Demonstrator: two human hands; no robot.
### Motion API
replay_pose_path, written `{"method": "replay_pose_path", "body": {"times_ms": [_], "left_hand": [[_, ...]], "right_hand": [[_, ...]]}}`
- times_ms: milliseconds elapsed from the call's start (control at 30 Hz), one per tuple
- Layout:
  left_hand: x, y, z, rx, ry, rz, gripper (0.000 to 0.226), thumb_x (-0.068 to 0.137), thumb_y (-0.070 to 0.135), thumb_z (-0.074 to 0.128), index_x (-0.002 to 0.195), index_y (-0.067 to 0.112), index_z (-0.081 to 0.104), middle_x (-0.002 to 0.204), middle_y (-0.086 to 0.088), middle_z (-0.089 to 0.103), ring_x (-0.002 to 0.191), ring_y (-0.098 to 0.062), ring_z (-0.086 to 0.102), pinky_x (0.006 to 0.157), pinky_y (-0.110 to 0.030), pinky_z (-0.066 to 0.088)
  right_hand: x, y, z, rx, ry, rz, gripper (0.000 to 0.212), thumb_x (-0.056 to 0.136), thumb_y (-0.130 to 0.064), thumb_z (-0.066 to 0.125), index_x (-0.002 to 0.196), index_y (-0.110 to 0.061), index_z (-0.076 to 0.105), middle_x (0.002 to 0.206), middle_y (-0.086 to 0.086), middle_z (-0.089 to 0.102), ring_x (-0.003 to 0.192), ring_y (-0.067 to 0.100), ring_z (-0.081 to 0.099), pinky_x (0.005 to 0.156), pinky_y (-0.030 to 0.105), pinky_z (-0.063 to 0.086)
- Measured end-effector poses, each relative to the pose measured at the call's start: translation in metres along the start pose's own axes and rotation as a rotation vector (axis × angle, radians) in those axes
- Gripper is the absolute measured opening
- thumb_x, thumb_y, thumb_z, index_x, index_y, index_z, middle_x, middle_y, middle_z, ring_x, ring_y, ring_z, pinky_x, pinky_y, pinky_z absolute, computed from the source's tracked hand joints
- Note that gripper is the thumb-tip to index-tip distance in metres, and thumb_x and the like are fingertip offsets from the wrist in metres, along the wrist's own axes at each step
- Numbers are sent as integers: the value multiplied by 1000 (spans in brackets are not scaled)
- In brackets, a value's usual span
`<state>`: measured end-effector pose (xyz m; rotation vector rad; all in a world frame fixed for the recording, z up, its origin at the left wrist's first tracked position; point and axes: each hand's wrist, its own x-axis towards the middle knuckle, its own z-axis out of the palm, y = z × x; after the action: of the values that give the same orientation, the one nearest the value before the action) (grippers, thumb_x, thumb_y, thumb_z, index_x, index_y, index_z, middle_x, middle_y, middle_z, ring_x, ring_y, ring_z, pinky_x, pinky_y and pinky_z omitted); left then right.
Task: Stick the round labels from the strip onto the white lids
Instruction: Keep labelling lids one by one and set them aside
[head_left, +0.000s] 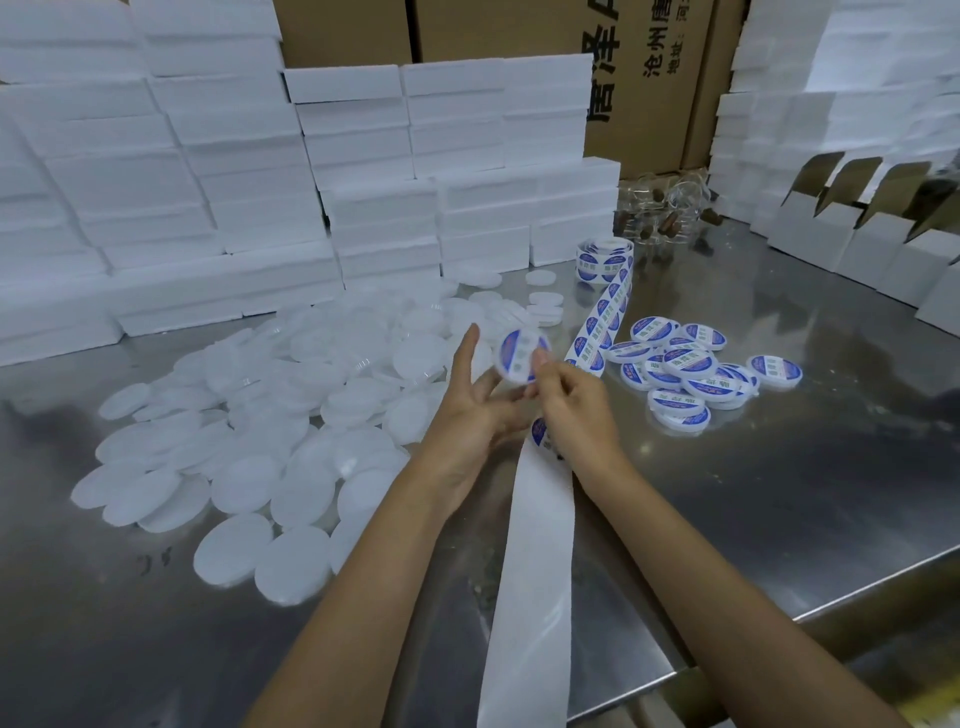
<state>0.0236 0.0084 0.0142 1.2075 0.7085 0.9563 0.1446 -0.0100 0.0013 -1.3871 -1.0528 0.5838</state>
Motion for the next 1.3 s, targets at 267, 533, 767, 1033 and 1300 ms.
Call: {"method": "replay_pose_path", "body": {"times_ms": [267, 533, 767, 1033, 1300], "left_hand": [[0, 0, -3, 89, 167, -33, 68, 95, 0, 60, 149, 36, 40, 136, 2, 62, 111, -18, 68, 93, -40, 57], [-4, 2, -2, 62, 211, -77, 53, 95, -9, 48, 140, 20, 50, 131, -10, 63, 102, -28, 65, 87, -41, 55], [-2, 1, -4, 109, 248, -97, 41, 101, -2, 45, 137, 16, 52, 127, -11, 64, 113, -35, 66, 88, -37, 58], [-2, 2, -4, 97, 240, -100, 34, 100, 3, 52, 132, 14, 56, 122, -12, 66, 97, -25, 67, 83, -33, 60], [9, -1, -7, 89, 259, -98, 32, 99, 0, 48, 124, 15, 61, 111, -11, 71, 87, -23, 71, 80, -35, 63]], "right_hand": [[39, 14, -44, 561, 465, 431, 44, 105, -39, 45, 97, -7, 75, 57, -4, 46, 41, 5, 40, 45, 21, 38], [48, 20, -53, 736, 457, 450, 46, 105, -40, 45, 100, -2, 71, 58, -1, 45, 40, 6, 39, 42, 18, 38], [47, 23, -45, 534, 410, 395, 18, 97, -20, 56, 84, -14, 67, 59, -2, 55, 47, 12, 46, 46, 22, 42], [51, 29, -23, -334, 149, -235, 26, 90, -4, 55, 111, -13, 68, 102, 2, 64, 73, 5, 55, 77, 28, 49], [76, 39, 0, -700, -174, -230, 37, 88, -13, 58, 121, -26, 69, 121, -1, 48, 112, 18, 52, 89, 33, 46]]}}
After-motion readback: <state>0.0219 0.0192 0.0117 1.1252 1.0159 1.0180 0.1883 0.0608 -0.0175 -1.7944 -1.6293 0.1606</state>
